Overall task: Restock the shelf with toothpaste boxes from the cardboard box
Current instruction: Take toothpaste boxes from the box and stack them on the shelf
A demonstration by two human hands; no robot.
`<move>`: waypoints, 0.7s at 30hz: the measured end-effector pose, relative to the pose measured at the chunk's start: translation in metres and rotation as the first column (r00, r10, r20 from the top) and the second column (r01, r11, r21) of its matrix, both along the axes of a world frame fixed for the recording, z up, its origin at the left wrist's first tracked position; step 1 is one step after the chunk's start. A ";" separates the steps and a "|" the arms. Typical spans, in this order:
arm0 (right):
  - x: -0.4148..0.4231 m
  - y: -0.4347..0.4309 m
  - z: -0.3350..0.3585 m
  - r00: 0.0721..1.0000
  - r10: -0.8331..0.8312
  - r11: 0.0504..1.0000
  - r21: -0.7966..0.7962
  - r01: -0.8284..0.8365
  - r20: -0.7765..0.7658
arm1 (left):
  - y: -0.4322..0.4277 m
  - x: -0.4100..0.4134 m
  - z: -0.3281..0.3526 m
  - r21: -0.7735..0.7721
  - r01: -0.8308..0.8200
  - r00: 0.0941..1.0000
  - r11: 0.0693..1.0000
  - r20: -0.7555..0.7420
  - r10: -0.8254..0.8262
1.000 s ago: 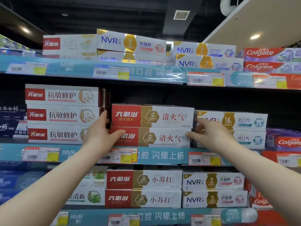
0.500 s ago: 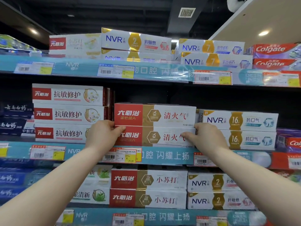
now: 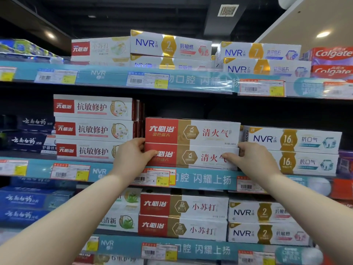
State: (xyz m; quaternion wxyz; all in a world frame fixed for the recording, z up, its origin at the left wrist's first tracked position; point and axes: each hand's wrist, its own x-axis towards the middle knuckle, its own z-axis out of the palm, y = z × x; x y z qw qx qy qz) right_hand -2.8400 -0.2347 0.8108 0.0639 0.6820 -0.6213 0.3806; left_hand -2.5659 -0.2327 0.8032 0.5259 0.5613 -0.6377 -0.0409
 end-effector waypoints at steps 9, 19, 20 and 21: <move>0.008 0.013 0.013 0.996 -0.087 0.984 0.159 0.084 0.011 | 0.003 0.005 -0.002 -0.005 0.094 0.995 0.996 -0.020 -0.094; 0.033 0.075 -0.008 0.974 -0.177 0.984 0.007 0.180 -0.142 | 0.019 0.031 -0.023 -0.154 0.047 0.997 0.987 0.074 -0.036; 0.036 0.080 -0.013 0.974 -0.156 0.986 0.024 0.162 -0.167 | 0.023 0.034 -0.028 -0.150 0.056 0.994 0.987 0.098 -0.041; 0.040 0.086 -0.019 0.975 -0.129 0.989 0.043 0.139 -0.181 | 0.030 0.037 -0.033 -0.136 0.058 0.991 0.989 0.127 -0.041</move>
